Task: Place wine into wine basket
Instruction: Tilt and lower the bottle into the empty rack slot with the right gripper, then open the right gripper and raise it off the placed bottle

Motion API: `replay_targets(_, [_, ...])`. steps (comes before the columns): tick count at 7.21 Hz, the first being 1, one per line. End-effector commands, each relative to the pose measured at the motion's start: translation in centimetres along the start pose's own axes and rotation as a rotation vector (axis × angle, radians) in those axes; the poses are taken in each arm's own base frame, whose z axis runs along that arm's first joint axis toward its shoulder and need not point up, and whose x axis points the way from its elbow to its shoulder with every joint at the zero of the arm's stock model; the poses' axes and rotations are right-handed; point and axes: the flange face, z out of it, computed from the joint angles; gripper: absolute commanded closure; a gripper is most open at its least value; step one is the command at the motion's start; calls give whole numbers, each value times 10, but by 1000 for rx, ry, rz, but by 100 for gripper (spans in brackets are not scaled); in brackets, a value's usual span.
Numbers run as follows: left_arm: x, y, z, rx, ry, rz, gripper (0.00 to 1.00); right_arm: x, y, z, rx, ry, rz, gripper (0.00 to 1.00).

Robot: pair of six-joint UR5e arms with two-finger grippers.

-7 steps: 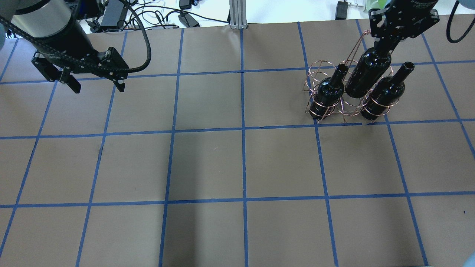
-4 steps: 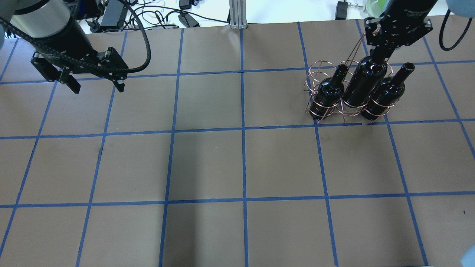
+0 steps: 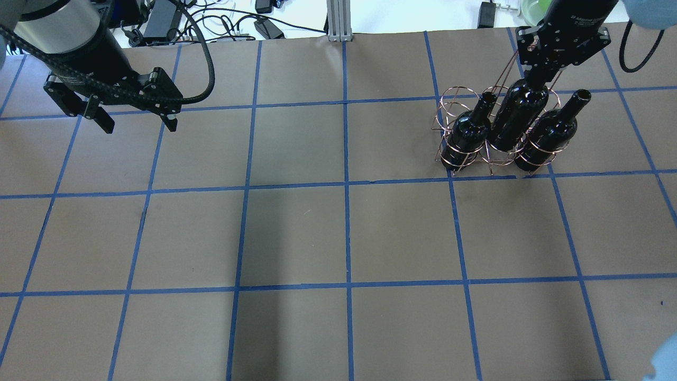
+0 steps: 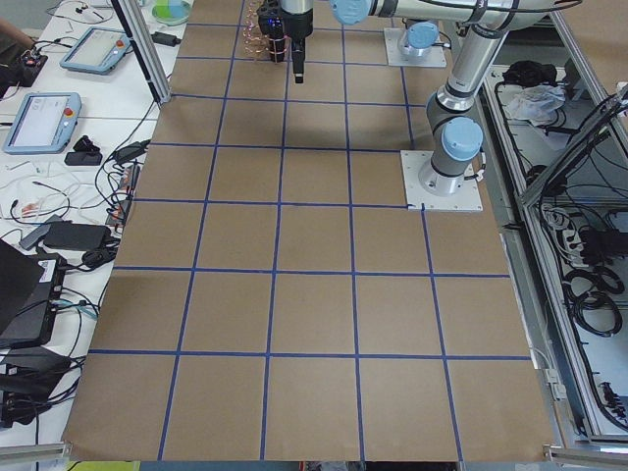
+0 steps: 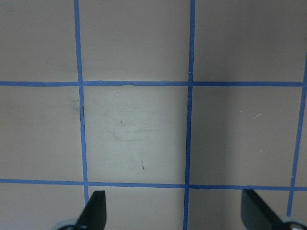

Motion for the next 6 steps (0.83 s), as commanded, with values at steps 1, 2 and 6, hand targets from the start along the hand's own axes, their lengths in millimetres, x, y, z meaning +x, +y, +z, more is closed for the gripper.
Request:
replay_targets(1, [0,0,0,1,1,0,0,0,-3,42,-35,-2,-6,98])
replay_targets(2, [0,1,-2,5,-5,2,0,-1,1,57,-49,-1,-7,96])
replay_targets(6, [2,5,-6,16,2,-6,0,0,3,56,-25,10,-3,30])
